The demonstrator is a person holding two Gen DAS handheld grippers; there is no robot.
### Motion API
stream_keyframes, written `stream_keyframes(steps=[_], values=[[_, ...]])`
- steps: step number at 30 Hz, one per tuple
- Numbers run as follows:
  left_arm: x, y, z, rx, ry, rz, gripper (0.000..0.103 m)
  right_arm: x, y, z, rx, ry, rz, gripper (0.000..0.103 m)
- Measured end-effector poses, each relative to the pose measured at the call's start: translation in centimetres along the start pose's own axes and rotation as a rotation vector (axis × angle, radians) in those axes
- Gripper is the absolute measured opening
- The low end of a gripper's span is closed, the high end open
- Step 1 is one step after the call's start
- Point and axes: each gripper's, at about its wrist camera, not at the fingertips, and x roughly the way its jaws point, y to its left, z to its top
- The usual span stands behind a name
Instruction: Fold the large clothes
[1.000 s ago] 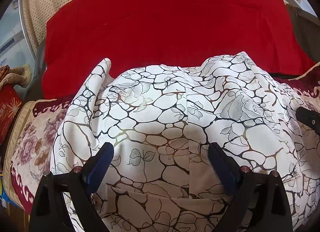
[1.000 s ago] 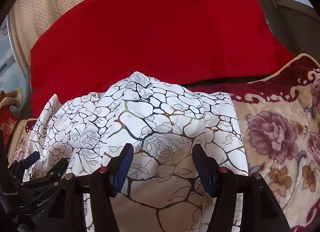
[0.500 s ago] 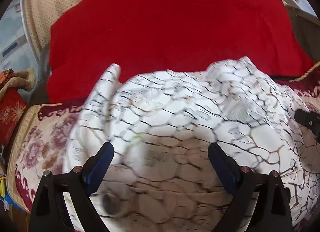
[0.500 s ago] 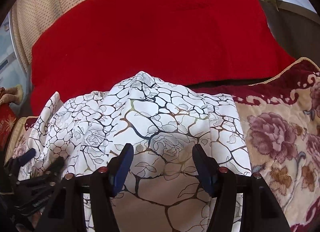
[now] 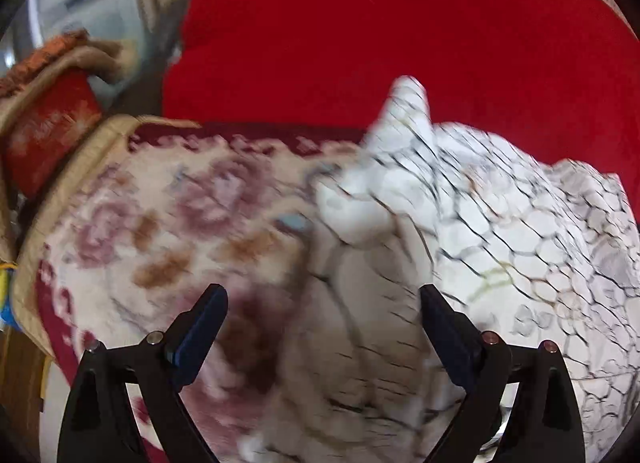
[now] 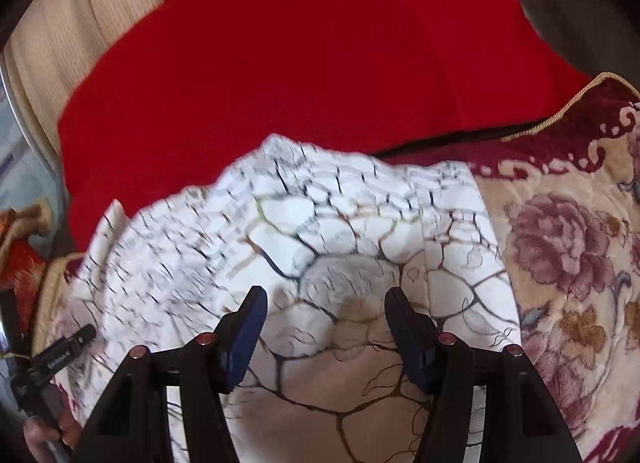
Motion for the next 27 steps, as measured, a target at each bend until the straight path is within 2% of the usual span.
stream_keyframes(steps=[3, 5, 8, 10, 12, 14, 15, 20, 25, 27], values=[[0.1, 1.5, 0.4, -0.032, -0.005, 0.002, 0.096, -0.8, 0.6, 0.0, -0.018, -0.054, 0.019, 0.064], [0.9, 2.0, 0.6, -0.047, 0.013, 0.005, 0.096, 0.1, 1.2, -0.1, -0.035, -0.017, 0.023, 0.064], [1.3, 2.5, 0.6, -0.058, 0.023, 0.006, 0.096, 2.8, 1.3, -0.8, -0.028, 0.115, -0.007, 0.065], [1.4, 2.9, 0.7, -0.065, 0.015, 0.018, 0.096, 2.9, 1.1, -0.7, -0.016, 0.118, 0.007, 0.065], [1.5, 3.6, 0.8, -0.079, 0.010, 0.052, 0.096, 2.7, 0.9, -0.5, 0.002, 0.120, 0.028, 0.066], [1.8, 4.6, 0.8, -0.097, 0.012, 0.124, 0.096, 2.6, 0.8, -0.6, 0.000, 0.120, 0.033, 0.066], [1.8, 5.1, 0.8, -0.110, 0.020, 0.130, 0.096, 2.7, 0.9, -0.6, -0.006, 0.118, 0.033, 0.066], [0.6, 7.5, 0.5, -0.196, 0.025, -0.011, 0.096, 2.7, 1.0, -0.5, -0.020, 0.114, 0.033, 0.066], [-0.5, 7.5, -0.2, -0.179, 0.015, -0.116, 0.096, 2.6, 0.9, -0.6, -0.023, 0.109, 0.031, 0.066], [-0.4, 7.2, -0.8, -0.185, 0.048, -0.201, 0.096, 2.6, 0.9, -0.6, -0.026, 0.106, 0.035, 0.066]])
